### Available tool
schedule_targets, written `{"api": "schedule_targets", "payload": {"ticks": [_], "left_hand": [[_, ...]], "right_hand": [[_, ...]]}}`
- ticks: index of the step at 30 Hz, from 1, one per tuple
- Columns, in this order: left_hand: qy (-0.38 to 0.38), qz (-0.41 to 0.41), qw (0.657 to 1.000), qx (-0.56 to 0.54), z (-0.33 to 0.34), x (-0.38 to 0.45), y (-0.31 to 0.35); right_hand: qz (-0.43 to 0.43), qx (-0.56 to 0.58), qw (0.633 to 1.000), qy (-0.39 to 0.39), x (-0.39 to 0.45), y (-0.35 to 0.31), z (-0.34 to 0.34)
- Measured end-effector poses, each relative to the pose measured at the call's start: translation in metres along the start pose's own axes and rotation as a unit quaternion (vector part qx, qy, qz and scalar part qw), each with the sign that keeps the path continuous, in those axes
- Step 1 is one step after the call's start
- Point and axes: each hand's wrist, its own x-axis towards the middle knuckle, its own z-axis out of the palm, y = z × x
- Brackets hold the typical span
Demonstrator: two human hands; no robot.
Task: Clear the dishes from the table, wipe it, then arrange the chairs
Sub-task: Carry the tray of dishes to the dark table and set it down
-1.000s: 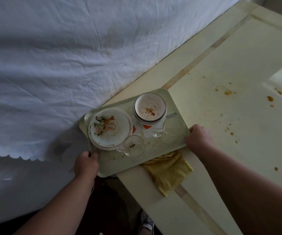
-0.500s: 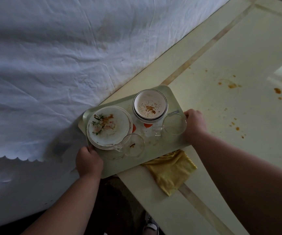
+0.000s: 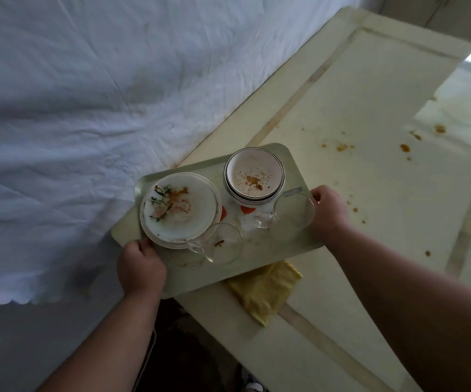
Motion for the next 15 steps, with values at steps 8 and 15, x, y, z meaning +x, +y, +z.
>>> {"api": "schedule_targets", "payload": {"ticks": [8, 15], "left_hand": [[-0.081, 0.098, 0.992, -0.002, 0.010, -0.036, 0.092], [-0.189, 0.207, 0.960, -0.008, 0.045, -0.107, 0.171]], "right_hand": [[0.088, 0.026, 0.992, 0.088, -0.051, 0.054, -0.109], [0.189, 0.085, 0.958, 0.198, -0.140, 0.126, -0.206]]}}
